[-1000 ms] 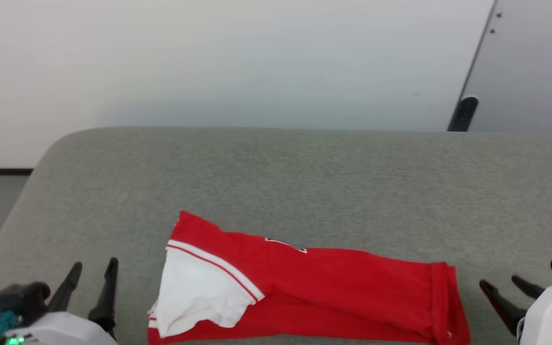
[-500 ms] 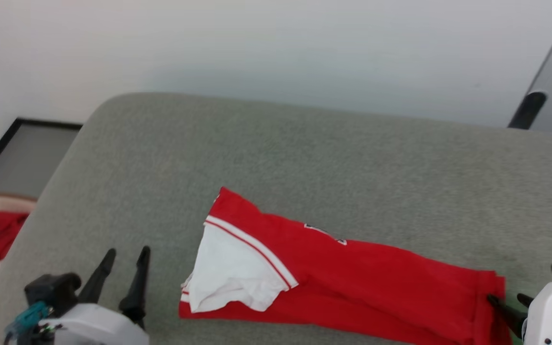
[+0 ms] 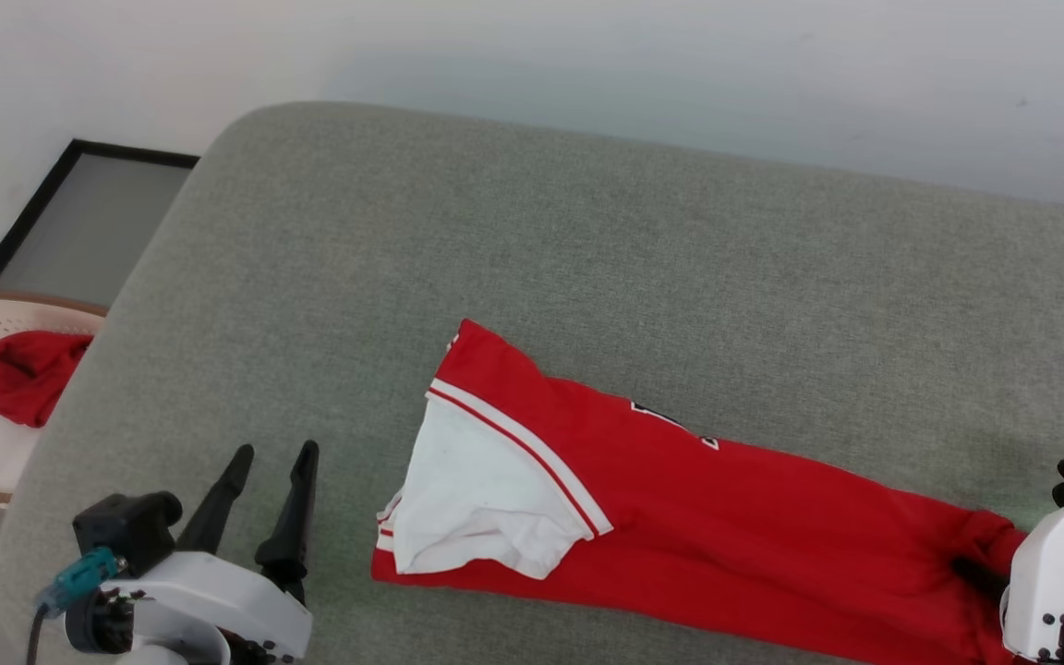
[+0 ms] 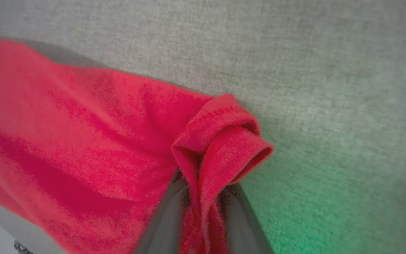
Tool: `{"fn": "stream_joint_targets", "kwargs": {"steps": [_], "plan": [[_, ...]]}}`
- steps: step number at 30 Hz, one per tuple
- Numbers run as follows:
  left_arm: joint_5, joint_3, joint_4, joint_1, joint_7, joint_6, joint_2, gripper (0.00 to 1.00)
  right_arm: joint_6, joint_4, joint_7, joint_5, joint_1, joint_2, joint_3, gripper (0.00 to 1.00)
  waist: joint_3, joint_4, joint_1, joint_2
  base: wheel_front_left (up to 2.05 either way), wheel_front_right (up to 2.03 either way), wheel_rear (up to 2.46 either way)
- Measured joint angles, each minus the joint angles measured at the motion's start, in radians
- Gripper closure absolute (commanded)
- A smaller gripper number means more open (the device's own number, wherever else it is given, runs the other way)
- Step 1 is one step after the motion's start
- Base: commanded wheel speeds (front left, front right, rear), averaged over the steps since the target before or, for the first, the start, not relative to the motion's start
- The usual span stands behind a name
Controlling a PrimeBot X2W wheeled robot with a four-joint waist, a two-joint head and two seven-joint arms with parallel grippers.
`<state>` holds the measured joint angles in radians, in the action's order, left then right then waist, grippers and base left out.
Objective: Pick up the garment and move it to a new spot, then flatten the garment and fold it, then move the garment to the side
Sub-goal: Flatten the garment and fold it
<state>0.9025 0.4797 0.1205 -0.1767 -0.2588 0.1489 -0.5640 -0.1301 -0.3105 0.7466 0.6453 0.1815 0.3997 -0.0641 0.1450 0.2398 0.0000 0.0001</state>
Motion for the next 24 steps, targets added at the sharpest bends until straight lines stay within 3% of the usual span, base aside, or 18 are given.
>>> {"fn": "stream_joint_targets", "kwargs": {"steps": [11, 24], "plan": [[0.005, -0.002, 0.017, 0.0, -0.001, -0.008, 0.009, 0.0, -0.009, -0.06, -0.06, 0.012, 0.046, 0.038, -0.002, 1.0, -0.002, -0.031, 0.0, 0.0, 0.0, 0.0, 0.0], [0.002, 0.0, 0.053, 0.024, -0.001, -0.017, 0.018, 0.0, -0.002, -0.119, -0.068, -0.018, 0.061, 0.173, 0.081, 1.0, -0.035, -0.086, 0.0, 0.0, 0.0, 0.0, 0.0]]}}
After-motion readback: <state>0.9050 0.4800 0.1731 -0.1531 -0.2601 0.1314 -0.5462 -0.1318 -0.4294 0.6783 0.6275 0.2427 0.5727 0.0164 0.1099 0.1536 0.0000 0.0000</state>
